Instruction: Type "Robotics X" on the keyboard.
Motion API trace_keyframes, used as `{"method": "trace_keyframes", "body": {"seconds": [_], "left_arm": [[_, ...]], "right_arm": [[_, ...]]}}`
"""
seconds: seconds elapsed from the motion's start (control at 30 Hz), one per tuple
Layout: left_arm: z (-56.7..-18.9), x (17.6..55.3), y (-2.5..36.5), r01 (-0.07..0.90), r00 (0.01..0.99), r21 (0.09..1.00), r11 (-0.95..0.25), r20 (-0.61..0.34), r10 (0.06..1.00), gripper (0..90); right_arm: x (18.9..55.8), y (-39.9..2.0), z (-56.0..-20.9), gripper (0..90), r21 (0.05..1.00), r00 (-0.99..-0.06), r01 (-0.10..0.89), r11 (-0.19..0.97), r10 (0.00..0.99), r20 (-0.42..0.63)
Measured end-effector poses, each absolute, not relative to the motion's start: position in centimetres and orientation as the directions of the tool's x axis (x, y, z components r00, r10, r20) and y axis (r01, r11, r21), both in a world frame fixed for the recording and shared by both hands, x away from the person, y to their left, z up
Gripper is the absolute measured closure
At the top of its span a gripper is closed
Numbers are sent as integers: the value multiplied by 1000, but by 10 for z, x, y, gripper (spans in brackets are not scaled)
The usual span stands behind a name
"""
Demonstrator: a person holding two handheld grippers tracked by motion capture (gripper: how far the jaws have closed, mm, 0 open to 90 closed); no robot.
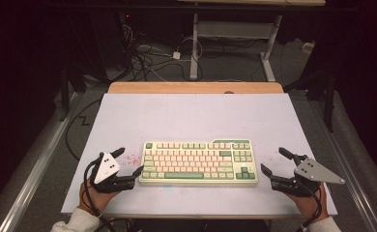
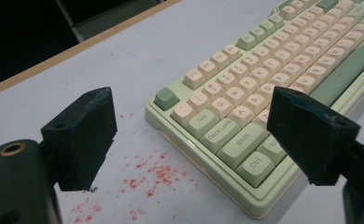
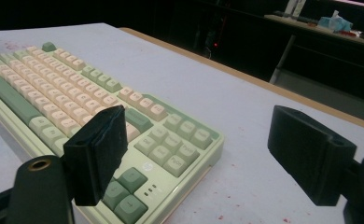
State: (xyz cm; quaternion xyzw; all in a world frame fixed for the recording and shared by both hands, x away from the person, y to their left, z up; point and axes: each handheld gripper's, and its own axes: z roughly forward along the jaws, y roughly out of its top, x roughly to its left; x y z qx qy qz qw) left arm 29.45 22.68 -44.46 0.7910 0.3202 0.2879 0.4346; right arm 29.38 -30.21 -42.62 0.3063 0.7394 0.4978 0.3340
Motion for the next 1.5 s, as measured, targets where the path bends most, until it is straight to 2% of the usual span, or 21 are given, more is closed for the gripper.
{"method": "trace_keyframes", "body": {"seconds": [0.47, 0.67, 0.7, 0.73, 0.77, 0.87, 1.07, 1.2, 1.27, 1.33, 1.37, 1.4, 1.43, 1.5], "left_arm": [[-439, 293, 228, 229, 637, 876, -425, 196, 746, 150], [-437, 289, 230, 241, 631, 876, -418, 186, 754, 155], [-437, 289, 230, 241, 630, 876, -419, 187, 753, 158], [-436, 290, 231, 226, 629, 877, -424, 201, 751, 158], [-435, 290, 231, 226, 628, 878, -421, 199, 752, 158], [-435, 290, 230, 242, 626, 879, -412, 183, 758, 158], [-435, 291, 228, 251, 634, 872, -420, 180, 752, 158], [-434, 292, 227, 240, 640, 874, -423, 185, 746, 189], [-434, 293, 226, 241, 646, 868, -433, 189, 739, 217], [-433, 293, 225, 262, 654, 866, -425, 165, 739, 299], [-433, 293, 224, 266, 651, 865, -425, 164, 741, 306], [-432, 295, 225, 253, 674, 864, -435, 165, 720, 370], [-431, 295, 224, 267, 680, 860, -435, 152, 717, 528], [-431, 295, 222, 270, 689, 855, -442, 149, 709, 556]], "right_arm": [[293, -299, -420, 211, 935, -594, 105, 340, 775, -215], [294, -292, -413, 585, 920, -652, 96, 380, 722, -231], [294, -290, -412, 626, 918, -658, 98, 384, 717, -229], [294, -290, -412, 626, 918, -658, 98, 384, 717, -229], [296, -288, -409, 745, 916, -671, 109, 386, 709, -219], [299, -284, -405, 885, 913, -684, 122, 390, 699, -208], [302, -273, -400, 900, 900, -713, 122, 418, 668, -213], [304, -265, -399, 900, 895, -724, 125, 428, 656, -212], [307, -256, -401, 900, 884, -739, 134, 447, 639, -211], [309, -251, -403, 900, 878, -749, 139, 457, 629, -209], [309, -248, -404, 900, 873, -753, 139, 467, 622, -213], [310, -246, -406, 900, 870, -757, 141, 472, 617, -213], [311, -244, -407, 900, 866, -759, 143, 478, 615, -214], [313, -240, -409, 900, 861, -765, 149, 486, 609, -212]]}}
